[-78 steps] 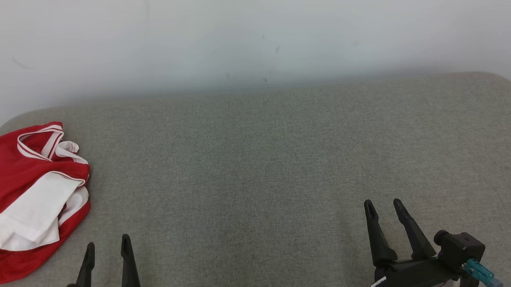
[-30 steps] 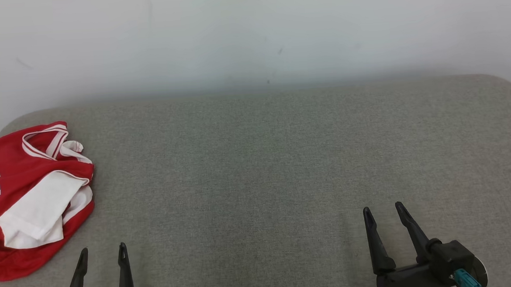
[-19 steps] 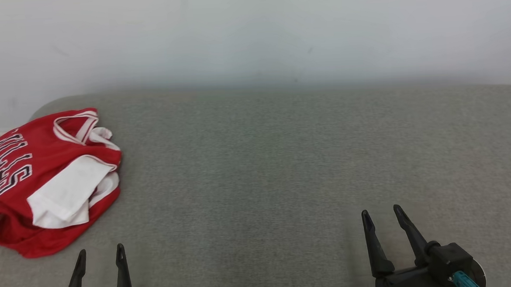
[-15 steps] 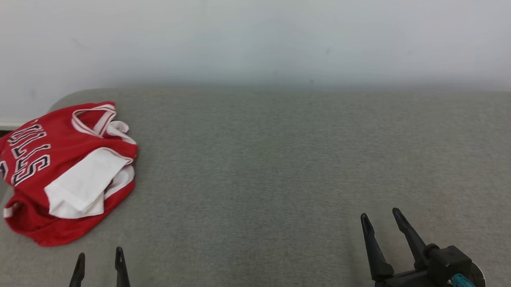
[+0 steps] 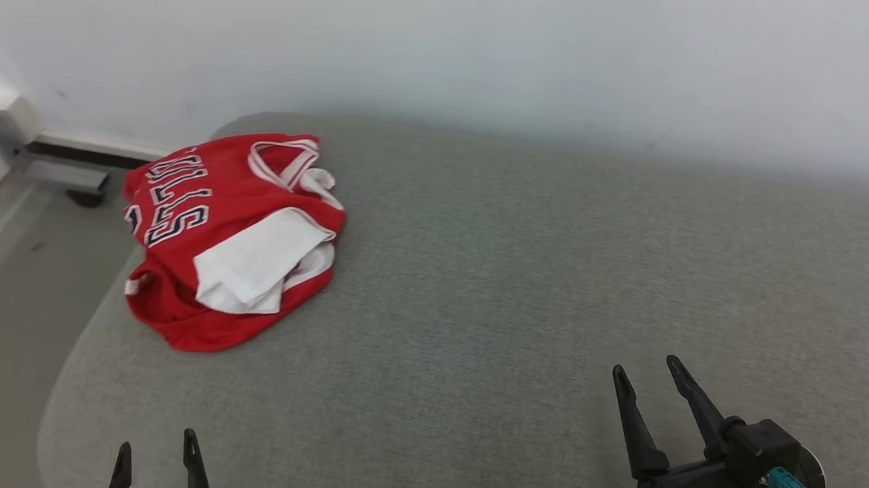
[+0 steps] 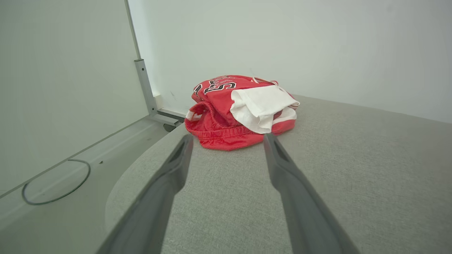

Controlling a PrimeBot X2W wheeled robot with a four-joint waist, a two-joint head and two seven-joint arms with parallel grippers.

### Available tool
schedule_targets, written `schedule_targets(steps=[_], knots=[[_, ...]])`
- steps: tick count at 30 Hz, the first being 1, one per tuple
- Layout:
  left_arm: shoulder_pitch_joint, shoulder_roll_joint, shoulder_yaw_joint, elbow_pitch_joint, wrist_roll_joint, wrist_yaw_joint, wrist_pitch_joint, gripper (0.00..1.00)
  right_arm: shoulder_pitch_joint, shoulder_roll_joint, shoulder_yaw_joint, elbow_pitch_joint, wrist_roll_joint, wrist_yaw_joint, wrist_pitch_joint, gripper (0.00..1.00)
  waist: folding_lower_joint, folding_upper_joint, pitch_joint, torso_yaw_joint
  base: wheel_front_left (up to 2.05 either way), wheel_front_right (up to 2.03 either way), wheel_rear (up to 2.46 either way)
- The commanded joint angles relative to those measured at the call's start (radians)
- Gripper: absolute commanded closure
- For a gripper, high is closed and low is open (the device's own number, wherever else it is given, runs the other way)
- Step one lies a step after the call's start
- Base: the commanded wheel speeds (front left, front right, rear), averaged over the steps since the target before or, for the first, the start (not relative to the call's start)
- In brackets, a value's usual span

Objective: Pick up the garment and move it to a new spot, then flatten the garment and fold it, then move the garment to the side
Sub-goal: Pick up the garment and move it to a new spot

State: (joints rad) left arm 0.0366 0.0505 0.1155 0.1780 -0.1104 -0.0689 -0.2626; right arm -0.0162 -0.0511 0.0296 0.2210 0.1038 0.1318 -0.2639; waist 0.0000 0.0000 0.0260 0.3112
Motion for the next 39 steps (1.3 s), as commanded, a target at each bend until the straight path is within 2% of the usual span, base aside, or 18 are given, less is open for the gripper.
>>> schedule_targets(steps=[1,5,11,21,26,30,39], knots=[[0.012,0.0,0.0,-0.002,-0.001,0.006,-0.004,0.0,0.007,0.002,-0.003,-0.001,-0.003,-0.002,-0.001,0.0,0.0,0.0,0.004,0.065,0.0,0.0,0.0],[0.02,0.0,0.009,-0.004,-0.005,0.014,-0.004,0.0,0.008,0.002,0.001,0.002,-0.008,-0.002,-0.001,0.0,0.0,0.0,0.003,0.123,0.0,0.0,0.0],[0.026,0.0,0.02,-0.011,-0.009,0.021,-0.004,0.0,0.007,0.002,0.008,0.003,-0.008,-0.002,-0.001,0.0,0.0,0.0,0.003,0.174,0.0,0.0,0.0],[0.028,0.0,0.045,-0.009,-0.014,0.023,-0.004,0.0,-0.006,0.002,0.021,0.002,-0.009,-0.002,-0.001,0.0,0.0,0.0,0.013,0.191,0.0,0.0,0.0],[0.019,0.0,0.051,-0.008,-0.021,0.024,-0.004,0.0,-0.013,0.002,0.021,0.003,-0.01,-0.002,-0.001,0.0,0.0,0.0,0.024,0.168,0.0,0.0,0.0],[-0.024,0.0,0.07,0.003,-0.039,0.015,-0.004,0.0,-0.03,0.001,0.019,-0.004,-0.023,-0.002,-0.001,0.0,0.0,0.0,0.044,0.124,0.0,0.0,0.0],[-0.217,0.086,0.122,0.042,-0.081,-0.027,-0.004,0.0,-0.081,0.002,-0.02,-0.033,-0.052,-0.002,-0.001,0.0,0.0,0.0,0.136,-0.034,0.0,0.0,0.0]])
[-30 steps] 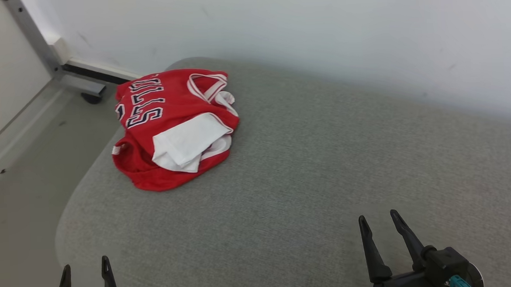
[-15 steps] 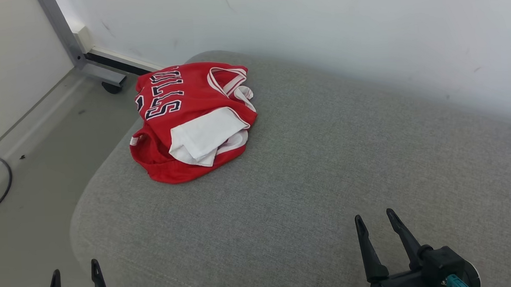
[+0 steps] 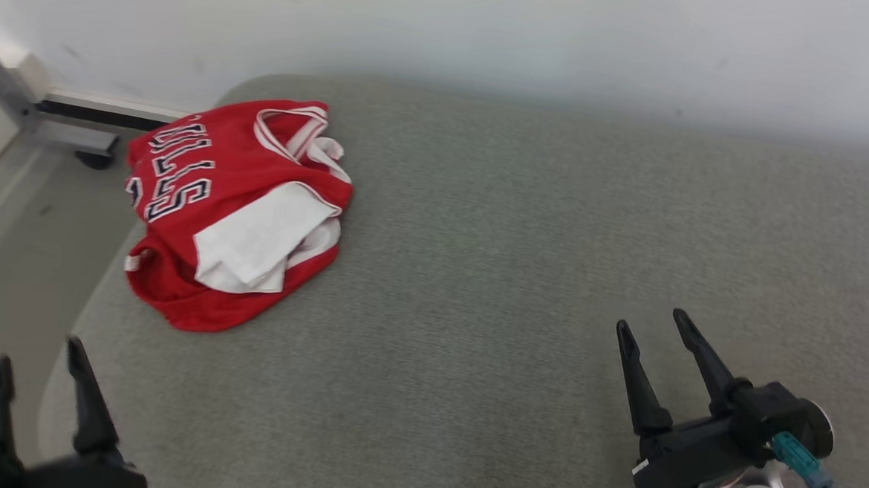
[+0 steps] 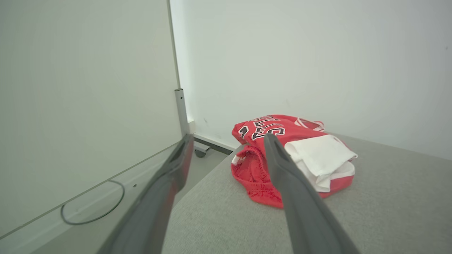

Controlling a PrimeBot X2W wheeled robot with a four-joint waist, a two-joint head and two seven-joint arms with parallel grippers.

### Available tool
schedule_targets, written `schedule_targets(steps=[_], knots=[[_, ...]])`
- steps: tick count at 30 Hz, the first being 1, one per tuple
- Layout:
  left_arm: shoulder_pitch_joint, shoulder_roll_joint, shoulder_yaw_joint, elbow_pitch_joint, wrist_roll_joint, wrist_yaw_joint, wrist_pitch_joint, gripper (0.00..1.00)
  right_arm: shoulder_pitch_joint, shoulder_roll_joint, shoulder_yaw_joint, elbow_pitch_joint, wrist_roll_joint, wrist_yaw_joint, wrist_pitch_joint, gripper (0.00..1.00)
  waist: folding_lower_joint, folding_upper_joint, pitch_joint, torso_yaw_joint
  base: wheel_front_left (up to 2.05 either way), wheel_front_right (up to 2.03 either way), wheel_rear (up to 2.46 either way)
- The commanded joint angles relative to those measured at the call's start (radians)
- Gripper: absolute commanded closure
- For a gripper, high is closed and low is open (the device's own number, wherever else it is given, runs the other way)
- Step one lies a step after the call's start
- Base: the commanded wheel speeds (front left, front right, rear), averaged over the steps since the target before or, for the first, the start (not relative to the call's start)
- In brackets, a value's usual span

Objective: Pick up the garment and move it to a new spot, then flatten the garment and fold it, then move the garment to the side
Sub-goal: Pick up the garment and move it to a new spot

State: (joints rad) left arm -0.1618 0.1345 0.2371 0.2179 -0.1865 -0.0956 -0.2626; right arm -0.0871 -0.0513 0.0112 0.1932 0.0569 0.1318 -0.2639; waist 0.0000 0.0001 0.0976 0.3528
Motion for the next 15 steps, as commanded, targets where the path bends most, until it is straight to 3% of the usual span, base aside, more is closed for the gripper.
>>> schedule_targets(steps=[1,7,15], knots=[[-0.047,0.02,0.004,0.008,-0.007,-0.005,-0.004,0.0,-0.017,0.002,-0.005,-0.009,-0.011,-0.002,-0.001,0.0,0.0,-0.0001,0.081,-0.094,0.0,0.0,0.0],[-0.197,0.085,0.023,0.052,-0.075,-0.017,0.019,0.0,-0.055,0.002,-0.034,-0.037,-0.024,-0.002,-0.001,0.0,0.0,-0.0001,0.168,-0.195,0.0,0.0,0.0],[-0.359,0.236,0.062,0.08,-0.133,-0.026,0.119,0.0,-0.107,0.002,-0.065,-0.083,0.009,-0.002,-0.001,0.0,0.0,-0.0001,0.297,-0.369,0.0,0.0,0.0]])
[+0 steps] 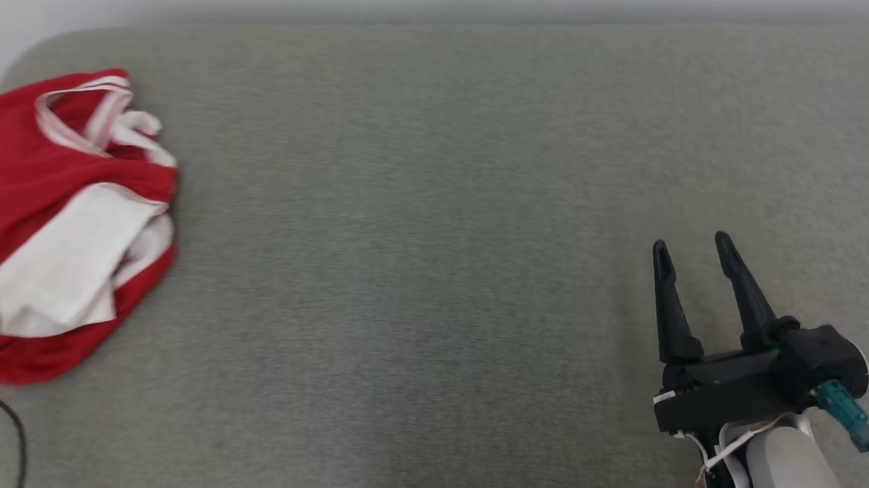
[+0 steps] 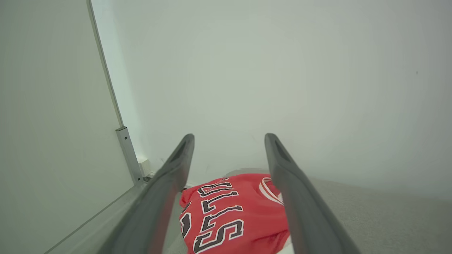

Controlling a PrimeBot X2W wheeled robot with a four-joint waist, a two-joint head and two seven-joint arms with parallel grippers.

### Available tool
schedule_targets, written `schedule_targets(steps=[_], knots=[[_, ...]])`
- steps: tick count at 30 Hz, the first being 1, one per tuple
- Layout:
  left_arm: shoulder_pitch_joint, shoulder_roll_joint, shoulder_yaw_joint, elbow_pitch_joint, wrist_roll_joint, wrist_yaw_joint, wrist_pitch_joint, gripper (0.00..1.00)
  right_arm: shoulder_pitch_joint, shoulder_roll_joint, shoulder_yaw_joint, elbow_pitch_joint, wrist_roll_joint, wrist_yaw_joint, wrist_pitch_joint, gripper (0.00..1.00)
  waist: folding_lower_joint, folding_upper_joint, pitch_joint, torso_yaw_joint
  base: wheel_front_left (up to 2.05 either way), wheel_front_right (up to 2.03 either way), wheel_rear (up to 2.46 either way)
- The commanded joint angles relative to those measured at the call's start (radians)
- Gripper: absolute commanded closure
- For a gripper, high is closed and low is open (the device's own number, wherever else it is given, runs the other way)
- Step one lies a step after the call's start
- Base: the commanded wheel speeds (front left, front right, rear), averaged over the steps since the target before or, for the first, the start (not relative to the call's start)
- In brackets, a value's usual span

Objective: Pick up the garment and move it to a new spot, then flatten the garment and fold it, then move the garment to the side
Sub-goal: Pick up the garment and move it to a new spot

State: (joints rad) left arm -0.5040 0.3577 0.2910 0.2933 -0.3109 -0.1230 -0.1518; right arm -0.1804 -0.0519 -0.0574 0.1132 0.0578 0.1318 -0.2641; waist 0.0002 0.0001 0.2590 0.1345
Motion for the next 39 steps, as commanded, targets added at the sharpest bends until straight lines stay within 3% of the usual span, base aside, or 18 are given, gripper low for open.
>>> schedule_targets(steps=[1,7,15,18,27,28,29,30,31,35,39], knots=[[-0.034,0.027,0.008,0.015,-0.016,0.001,0.023,0.0,-0.018,0.003,-0.002,-0.007,0.015,-0.002,-0.001,0.0,-0.0002,-0.0001,0.146,-0.167,0.0,0.0,0.0],[-0.114,0.103,0.018,0.078,-0.045,-0.001,0.109,0.0,-0.034,0.003,0.004,-0.015,0.051,-0.002,-0.001,0.0,-0.0002,-0.0001,0.195,-0.256,0.0,0.0,0.0],[-0.188,0.185,-0.007,0.211,-0.064,0.001,0.278,0.0,-0.047,0.003,0.001,-0.023,0.063,-0.002,-0.001,0.0,-0.0002,-0.0001,0.207,-0.305,0.0,0.0,0.0],[-0.197,0.218,-0.017,0.291,-0.068,0.009,0.387,0.0,-0.045,0.004,-0.002,-0.028,0.06,-0.002,-0.001,0.0,-0.0002,-0.0001,0.202,-0.315,0.0,0.0,0.0],[-0.237,0.243,-0.031,0.43,-0.102,0.034,0.619,0.0,-0.032,0.004,-0.007,-0.029,0.051,-0.002,-0.001,0.0,-0.0002,-0.0001,0.177,-0.327,0.0,0.0,0.0],[-0.239,0.241,-0.033,0.439,-0.103,0.037,0.63,0.24,-0.031,0.003,-0.007,-0.028,0.049,-0.002,-0.001,0.0,-0.0002,-0.0001,0.173,-0.328,0.0,0.0,0.0],[-0.241,0.242,-0.034,0.444,-0.103,0.04,0.634,0.91,-0.031,0.003,-0.006,-0.028,0.048,-0.002,-0.001,0.0,-0.0002,-0.0001,0.17,-0.328,0.0,0.0,0.0],[-0.237,0.241,-0.039,0.453,-0.099,0.044,0.638,0.91,-0.031,0.003,-0.005,-0.028,0.046,-0.002,-0.001,0.0,-0.0002,-0.0001,0.167,-0.329,0.0,0.0,0.0],[-0.233,0.239,-0.043,0.461,-0.095,0.045,0.638,1.0,-0.03,0.003,-0.003,-0.028,0.046,-0.002,-0.001,0.0,-0.0002,-0.0001,0.164,-0.329,0.0,0.0,0.0],[-0.233,0.235,-0.047,0.461,-0.082,0.059,0.58,1.0,-0.027,0.003,-0.008,-0.03,0.044,-0.002,-0.001,0.0,-0.0002,-0.0001,0.153,-0.323,0.0,0.0,0.0],[-0.26,0.235,-0.041,0.444,-0.076,0.056,0.451,1.0,-0.012,0.003,-0.016,-0.029,0.038,-0.002,-0.001,0.0,-0.0002,-0.0001,0.123,-0.302,0.0,0.0,0.0]])
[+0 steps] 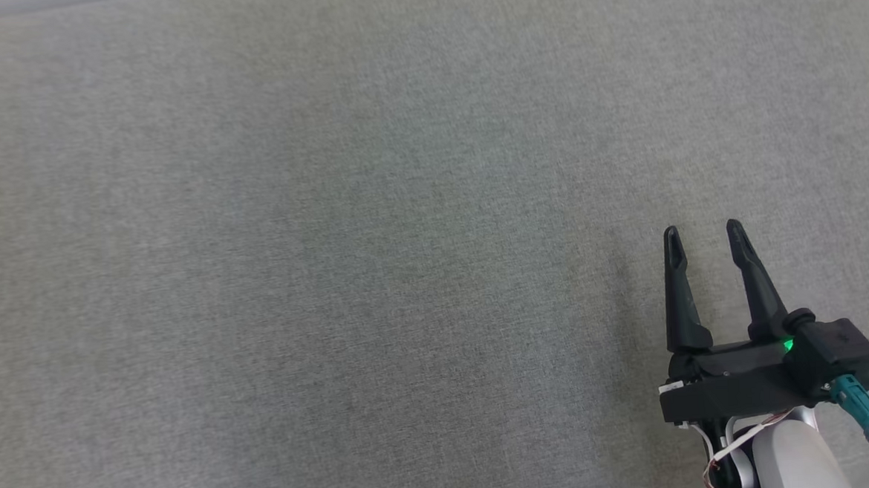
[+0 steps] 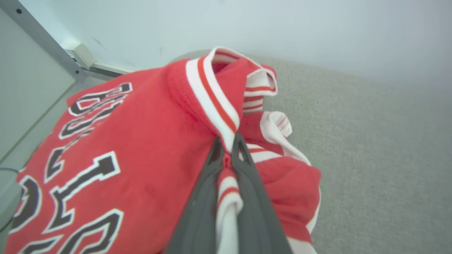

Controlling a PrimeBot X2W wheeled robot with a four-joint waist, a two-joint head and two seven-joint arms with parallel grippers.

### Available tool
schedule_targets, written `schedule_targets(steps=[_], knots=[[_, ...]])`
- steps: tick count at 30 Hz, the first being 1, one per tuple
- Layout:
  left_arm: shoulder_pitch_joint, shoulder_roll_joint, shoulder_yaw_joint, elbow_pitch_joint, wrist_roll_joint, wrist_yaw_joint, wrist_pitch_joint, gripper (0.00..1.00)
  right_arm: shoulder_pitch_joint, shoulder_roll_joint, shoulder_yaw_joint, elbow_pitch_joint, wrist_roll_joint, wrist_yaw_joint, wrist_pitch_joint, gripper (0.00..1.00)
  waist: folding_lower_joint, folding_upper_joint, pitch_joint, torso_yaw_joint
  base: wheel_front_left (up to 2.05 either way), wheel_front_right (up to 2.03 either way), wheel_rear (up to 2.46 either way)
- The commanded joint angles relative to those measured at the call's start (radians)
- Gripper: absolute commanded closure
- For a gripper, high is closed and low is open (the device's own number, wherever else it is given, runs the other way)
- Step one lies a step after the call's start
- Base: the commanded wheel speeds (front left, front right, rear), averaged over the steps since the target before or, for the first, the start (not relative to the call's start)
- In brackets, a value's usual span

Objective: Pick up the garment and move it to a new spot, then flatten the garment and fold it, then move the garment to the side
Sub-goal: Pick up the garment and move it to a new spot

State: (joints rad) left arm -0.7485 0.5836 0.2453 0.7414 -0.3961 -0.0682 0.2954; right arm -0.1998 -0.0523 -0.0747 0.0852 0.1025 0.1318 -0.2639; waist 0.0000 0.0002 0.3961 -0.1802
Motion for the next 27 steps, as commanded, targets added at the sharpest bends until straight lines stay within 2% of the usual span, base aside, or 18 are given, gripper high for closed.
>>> schedule_targets(steps=[1,7,12,16,27], knots=[[-0.024,0.011,0.004,-0.01,0.012,-0.001,-0.024,1.0,0.01,0.004,0.003,0.001,-0.007,-0.002,-0.001,0.0,0.0,-0.0002,-0.024,0.019,0.0,0.0,0.0],[-0.087,0.028,-0.018,-0.086,0.023,-0.026,-0.195,1.0,0.027,0.003,0.008,0.012,0.004,-0.002,-0.001,0.0,0.0,-0.0002,-0.08,0.052,0.0,0.0,0.0],[-0.153,0.013,-0.067,-0.195,0.029,-0.041,-0.243,1.0,0.04,0.003,0.014,0.024,0.018,-0.002,-0.001,0.0,0.0,-0.0002,-0.117,0.06,0.0,0.0,0.0],[-0.209,-0.007,-0.125,-0.316,0.033,-0.05,-0.242,1.0,0.049,0.003,0.022,0.033,0.041,-0.002,-0.001,0.0,0.0,-0.0002,-0.145,0.044,0.0,0.0,0.0],[-0.264,-0.171,-0.278,-0.577,-0.01,-0.044,-0.123,1.0,0.074,0.003,0.034,0.065,0.096,-0.002,-0.001,0.0,0.0,-0.0002,-0.207,-0.092,0.0,0.0,0.0]])
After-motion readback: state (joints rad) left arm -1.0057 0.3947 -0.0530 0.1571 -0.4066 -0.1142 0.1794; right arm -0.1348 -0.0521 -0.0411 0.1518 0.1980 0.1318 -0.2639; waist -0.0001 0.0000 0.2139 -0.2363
